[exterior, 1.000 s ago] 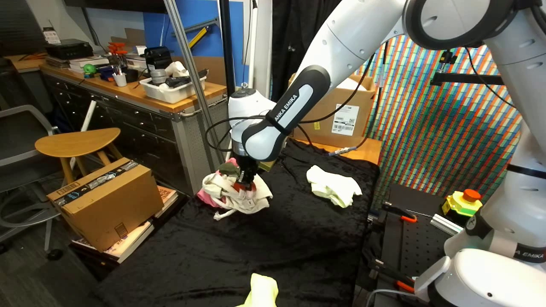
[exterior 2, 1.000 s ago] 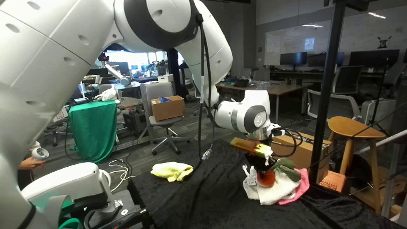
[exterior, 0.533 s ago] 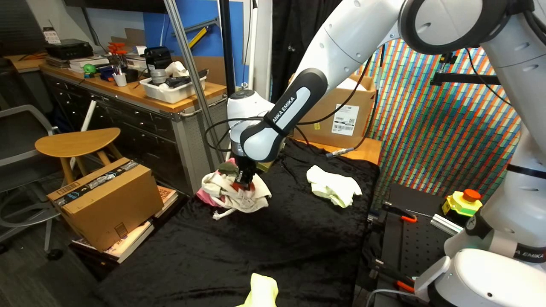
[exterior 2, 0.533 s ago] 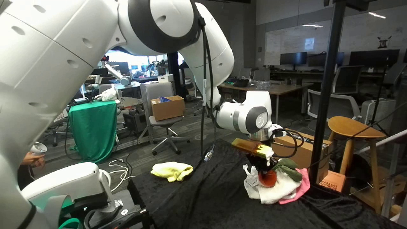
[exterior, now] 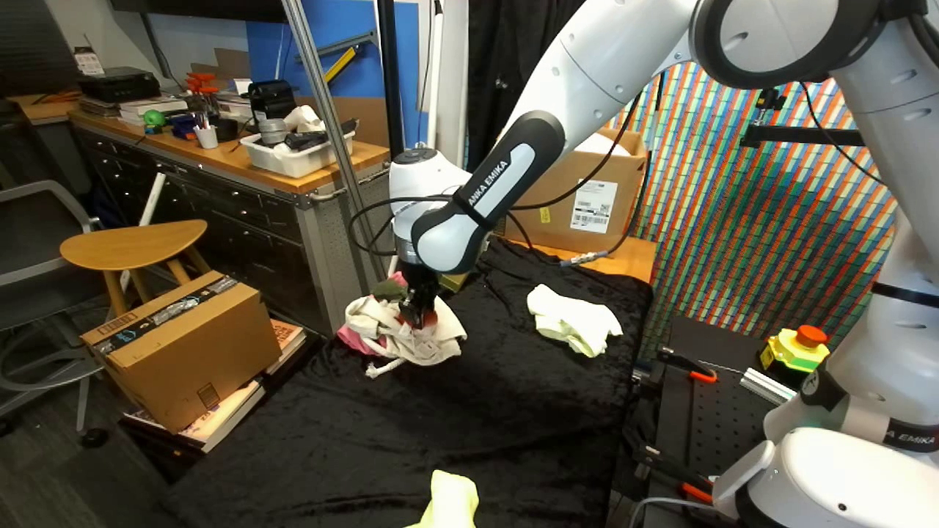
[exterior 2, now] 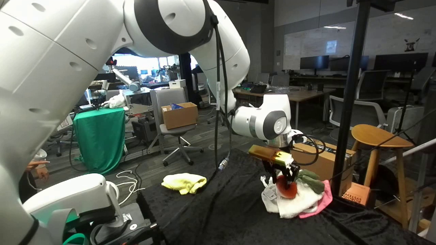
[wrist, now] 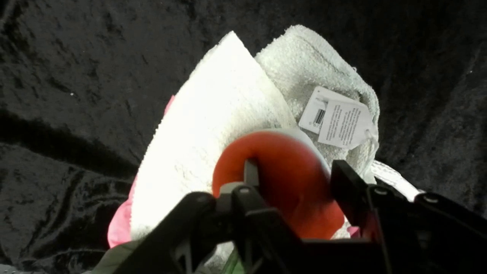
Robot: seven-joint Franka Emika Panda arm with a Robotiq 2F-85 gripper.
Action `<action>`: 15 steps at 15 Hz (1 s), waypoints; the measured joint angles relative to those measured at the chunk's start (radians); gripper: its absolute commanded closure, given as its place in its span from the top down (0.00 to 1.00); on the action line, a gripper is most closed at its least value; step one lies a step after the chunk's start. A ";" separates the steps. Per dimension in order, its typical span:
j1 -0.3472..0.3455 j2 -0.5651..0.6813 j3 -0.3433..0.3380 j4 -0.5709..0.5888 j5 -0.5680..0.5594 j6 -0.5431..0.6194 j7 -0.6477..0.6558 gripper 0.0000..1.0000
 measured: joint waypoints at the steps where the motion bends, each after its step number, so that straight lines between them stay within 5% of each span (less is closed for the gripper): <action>1: 0.000 -0.005 0.000 -0.002 0.000 0.000 0.000 0.93; 3: 0.000 -0.014 -0.001 -0.006 0.000 0.000 0.000 1.00; 15: -0.003 -0.083 -0.035 -0.074 -0.001 -0.008 0.000 1.00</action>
